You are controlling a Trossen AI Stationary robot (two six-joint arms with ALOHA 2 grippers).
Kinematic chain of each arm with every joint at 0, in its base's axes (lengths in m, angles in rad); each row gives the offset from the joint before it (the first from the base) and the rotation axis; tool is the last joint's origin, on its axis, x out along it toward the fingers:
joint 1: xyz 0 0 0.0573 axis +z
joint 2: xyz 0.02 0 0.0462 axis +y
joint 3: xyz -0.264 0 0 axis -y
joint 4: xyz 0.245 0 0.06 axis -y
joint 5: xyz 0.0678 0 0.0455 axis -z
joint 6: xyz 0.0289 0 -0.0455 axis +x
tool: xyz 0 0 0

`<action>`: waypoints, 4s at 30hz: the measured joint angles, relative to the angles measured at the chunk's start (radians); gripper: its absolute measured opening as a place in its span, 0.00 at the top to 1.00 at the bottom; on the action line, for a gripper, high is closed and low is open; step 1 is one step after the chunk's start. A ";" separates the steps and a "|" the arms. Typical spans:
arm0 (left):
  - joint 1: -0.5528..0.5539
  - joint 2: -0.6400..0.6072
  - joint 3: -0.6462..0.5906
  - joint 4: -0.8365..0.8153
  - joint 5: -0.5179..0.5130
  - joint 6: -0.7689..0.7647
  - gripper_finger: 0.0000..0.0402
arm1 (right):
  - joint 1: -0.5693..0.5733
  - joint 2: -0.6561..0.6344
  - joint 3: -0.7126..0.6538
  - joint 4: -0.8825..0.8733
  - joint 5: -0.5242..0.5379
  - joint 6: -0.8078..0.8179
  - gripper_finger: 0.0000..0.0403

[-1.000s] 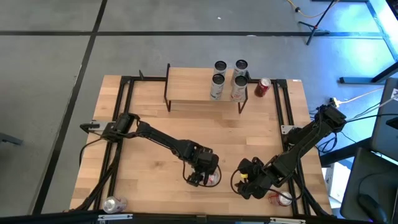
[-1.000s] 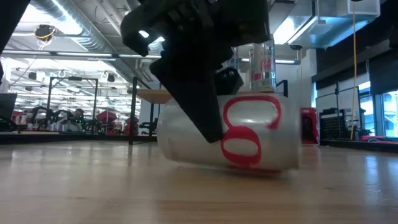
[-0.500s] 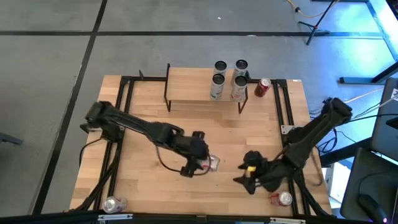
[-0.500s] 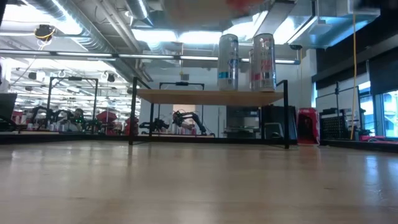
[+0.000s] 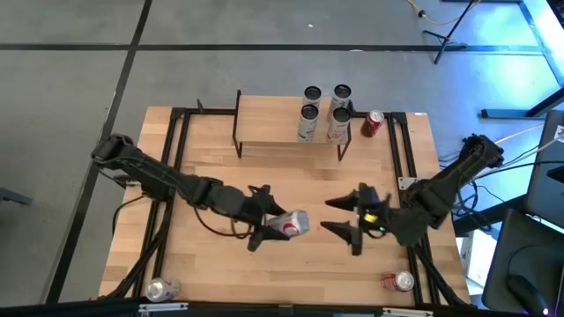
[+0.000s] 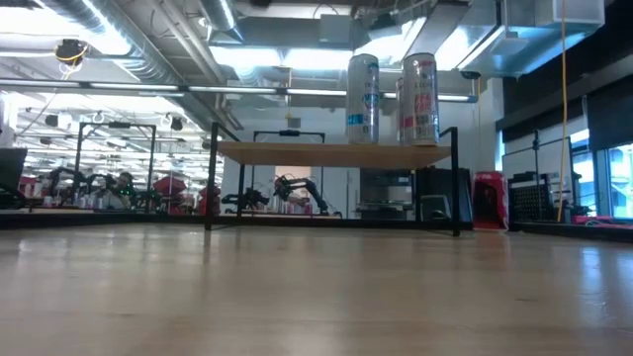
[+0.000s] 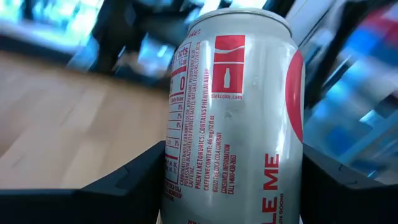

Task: Place canned beverage on shelf
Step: Put the top red-silver soda can on the shelf

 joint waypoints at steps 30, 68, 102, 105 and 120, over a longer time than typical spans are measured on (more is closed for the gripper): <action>0.010 -0.058 0.017 0.261 -0.092 -0.058 0.36 | -0.181 0.085 0.000 0.504 -0.280 -0.261 0.08; 0.010 -0.061 0.020 0.213 0.013 -0.040 0.17 | -0.244 0.135 0.000 0.541 -0.383 -0.393 0.33; -0.225 -0.169 0.019 -0.411 0.013 -0.496 0.17 | -0.379 0.734 0.000 0.646 -0.403 -0.389 0.33; -0.226 -0.168 0.019 -0.395 0.009 -0.497 0.17 | -0.387 0.760 -0.001 0.664 -0.405 -0.391 0.33; -0.224 -0.168 0.018 -0.380 -0.015 -0.493 0.17 | -0.388 0.764 0.001 0.655 -0.436 -0.414 0.08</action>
